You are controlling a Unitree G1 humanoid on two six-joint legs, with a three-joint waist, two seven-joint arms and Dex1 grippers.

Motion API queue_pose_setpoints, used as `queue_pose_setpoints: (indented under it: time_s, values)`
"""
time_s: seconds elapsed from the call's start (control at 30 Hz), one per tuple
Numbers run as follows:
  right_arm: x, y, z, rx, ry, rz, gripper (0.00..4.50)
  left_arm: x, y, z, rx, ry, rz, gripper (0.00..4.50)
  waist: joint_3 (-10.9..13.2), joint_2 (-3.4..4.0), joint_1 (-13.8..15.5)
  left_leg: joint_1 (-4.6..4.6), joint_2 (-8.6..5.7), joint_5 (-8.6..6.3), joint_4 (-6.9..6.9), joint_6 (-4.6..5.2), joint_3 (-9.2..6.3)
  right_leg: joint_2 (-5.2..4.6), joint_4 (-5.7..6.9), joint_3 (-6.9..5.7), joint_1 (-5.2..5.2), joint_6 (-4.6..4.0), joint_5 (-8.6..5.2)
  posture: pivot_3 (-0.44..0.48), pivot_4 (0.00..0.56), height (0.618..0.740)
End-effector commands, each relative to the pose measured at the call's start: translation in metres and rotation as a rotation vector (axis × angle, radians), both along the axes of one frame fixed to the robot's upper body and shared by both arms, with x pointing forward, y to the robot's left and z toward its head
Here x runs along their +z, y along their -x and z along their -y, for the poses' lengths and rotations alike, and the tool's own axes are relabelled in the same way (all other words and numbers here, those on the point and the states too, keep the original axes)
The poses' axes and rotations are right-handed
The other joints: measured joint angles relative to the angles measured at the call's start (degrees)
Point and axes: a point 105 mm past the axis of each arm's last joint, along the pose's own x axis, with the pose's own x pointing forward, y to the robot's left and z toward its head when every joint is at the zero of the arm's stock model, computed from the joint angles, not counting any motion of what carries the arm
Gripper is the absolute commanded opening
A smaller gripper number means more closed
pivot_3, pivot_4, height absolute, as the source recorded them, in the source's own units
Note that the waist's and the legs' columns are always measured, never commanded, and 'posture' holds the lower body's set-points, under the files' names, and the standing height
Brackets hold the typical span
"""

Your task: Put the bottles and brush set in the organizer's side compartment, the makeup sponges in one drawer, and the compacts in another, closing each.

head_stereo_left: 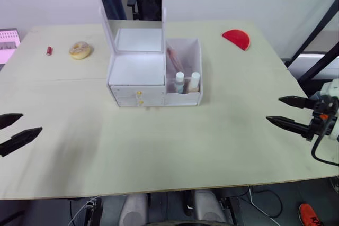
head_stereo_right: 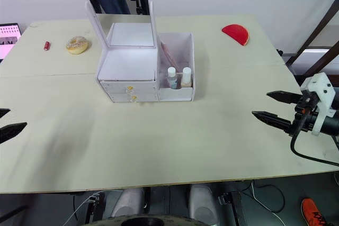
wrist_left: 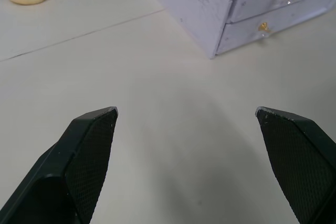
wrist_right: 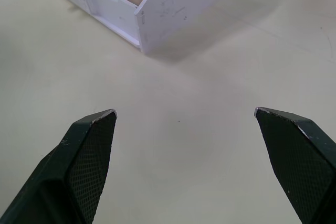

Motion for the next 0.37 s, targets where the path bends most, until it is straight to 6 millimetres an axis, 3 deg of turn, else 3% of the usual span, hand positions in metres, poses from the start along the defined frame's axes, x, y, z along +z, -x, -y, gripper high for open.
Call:
queue_pose_setpoints:
  time_s: [0.03, 0.37]
  values:
    - [0.0100, -0.0003, -0.0041, 0.022, 0.012, 0.032, 4.50, 0.0062, 0.0008, -0.0022, 0.006, -0.036, 0.032, 4.44, 0.0, 0.00, 0.0, 0.00, 0.00, 0.00, 0.01, 0.00, 0.00, 0.00, -0.01, 0.00, 0.00, 0.00, 0.00, 0.000, 0.150, 0.739]
    - [0.0094, 0.0009, -0.0091, 0.038, 0.002, 0.021, 4.50, 0.0013, -0.0005, -0.0011, 0.000, -0.057, 0.019, 4.44, 0.0, 0.00, 0.0, 0.00, 0.00, 0.00, 0.08, -0.01, 0.01, -0.01, -0.02, 0.00, 0.02, 0.00, 0.00, 0.000, 0.150, 0.739]
